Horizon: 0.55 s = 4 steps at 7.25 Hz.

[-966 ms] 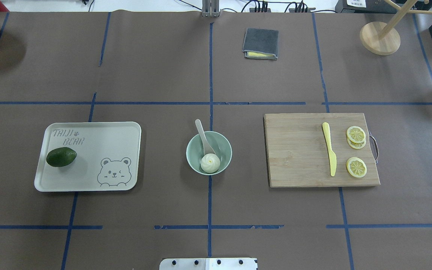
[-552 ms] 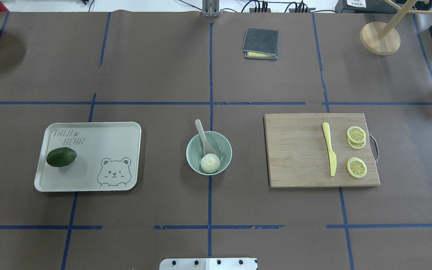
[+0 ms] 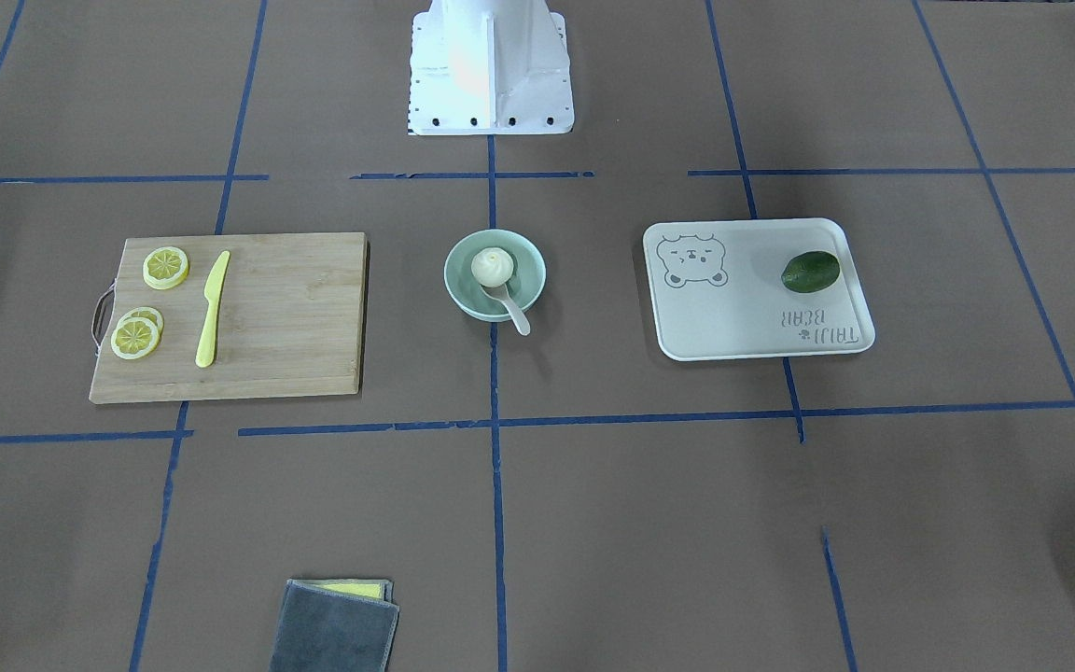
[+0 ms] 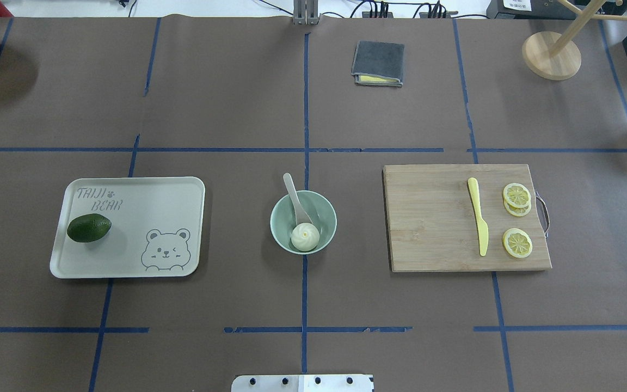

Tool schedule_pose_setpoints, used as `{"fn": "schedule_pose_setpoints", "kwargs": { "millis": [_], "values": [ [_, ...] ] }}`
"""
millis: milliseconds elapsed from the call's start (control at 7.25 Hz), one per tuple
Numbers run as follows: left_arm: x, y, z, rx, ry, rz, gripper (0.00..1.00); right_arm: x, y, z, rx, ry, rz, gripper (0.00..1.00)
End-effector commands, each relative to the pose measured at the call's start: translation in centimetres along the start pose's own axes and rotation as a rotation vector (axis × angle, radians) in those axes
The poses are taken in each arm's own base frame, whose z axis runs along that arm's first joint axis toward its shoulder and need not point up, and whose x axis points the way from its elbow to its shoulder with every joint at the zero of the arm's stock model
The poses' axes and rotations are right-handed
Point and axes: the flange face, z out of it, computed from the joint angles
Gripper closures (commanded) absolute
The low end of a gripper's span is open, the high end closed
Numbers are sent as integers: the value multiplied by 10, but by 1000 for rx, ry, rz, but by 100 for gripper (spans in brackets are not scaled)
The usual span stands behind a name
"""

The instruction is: Put spoon and bun in bowl

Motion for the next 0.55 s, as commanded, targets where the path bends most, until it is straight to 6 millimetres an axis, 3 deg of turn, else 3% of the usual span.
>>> {"fn": "schedule_pose_setpoints", "kwargs": {
  "millis": [0,414],
  "values": [
    [1,-1,-1,2,0,2,0,1,1,2,-3,3,-2,0],
    [3,-4,-4,9,-2,10,0,0,1,1,-2,3,-3,0]
  ]
}}
